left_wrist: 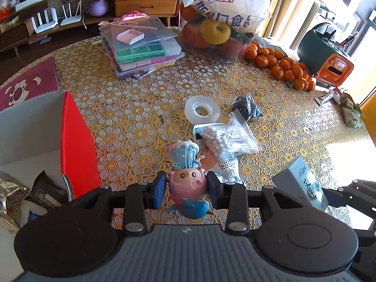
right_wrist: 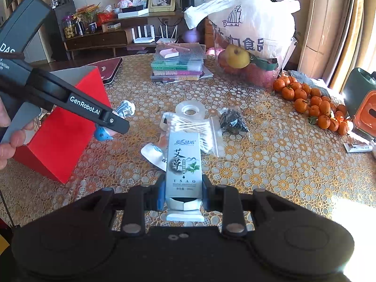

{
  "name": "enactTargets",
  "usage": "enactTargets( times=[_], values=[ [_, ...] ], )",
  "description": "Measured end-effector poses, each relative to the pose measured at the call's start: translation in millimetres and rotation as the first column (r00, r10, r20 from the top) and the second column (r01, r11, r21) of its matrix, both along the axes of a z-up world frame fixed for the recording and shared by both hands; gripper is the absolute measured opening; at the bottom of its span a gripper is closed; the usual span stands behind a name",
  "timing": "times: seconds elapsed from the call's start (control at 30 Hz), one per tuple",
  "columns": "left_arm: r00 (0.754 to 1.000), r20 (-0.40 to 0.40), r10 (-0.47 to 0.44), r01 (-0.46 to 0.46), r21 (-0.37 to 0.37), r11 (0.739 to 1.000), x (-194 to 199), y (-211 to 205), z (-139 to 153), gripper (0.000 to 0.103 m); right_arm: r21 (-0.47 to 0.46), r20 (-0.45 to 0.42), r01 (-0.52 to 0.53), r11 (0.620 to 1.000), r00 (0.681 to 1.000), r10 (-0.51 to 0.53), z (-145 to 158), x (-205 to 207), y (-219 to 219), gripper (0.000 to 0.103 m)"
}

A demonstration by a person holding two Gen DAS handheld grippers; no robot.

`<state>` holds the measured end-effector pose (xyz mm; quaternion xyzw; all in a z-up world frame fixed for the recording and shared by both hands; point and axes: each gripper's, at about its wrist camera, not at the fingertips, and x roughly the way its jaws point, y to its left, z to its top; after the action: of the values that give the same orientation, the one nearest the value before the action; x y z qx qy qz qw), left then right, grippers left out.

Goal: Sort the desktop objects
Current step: 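Carry the white box and pink pig toy over the red box with both tools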

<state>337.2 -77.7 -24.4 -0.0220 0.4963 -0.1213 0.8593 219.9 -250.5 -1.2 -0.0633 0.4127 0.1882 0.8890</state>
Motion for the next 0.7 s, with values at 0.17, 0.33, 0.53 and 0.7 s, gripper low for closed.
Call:
enactTargets(
  times=[0.17, 0.33, 0.53, 0.7],
  values=[
    [1.0, 0.015, -0.018, 0.018, -0.013, 1.0, -18, 6, 14, 0.036, 0.007, 0.01, -0.012, 1.0, 1.0, 0.012, 14, -12, 7, 0.029],
    [0.998, 0.034, -0.045, 0.045, -0.012, 0.999, -38, 11, 28, 0.036, 0.001, 0.028, -0.026, 1.0, 0.999, 0.026, 25, -23, 16, 0.029],
    [0.996, 0.053, -0.071, 0.071, -0.001, 0.997, -62, 23, 45, 0.036, 0.011, 0.038, -0.037, 0.999, 0.999, 0.036, 35, -35, 29, 0.029],
    [0.994, 0.07, -0.078, 0.078, 0.009, 0.997, -80, 36, 55, 0.036, 0.015, 0.052, -0.052, 0.999, 0.997, 0.051, 46, -45, 45, 0.029]
  ],
)
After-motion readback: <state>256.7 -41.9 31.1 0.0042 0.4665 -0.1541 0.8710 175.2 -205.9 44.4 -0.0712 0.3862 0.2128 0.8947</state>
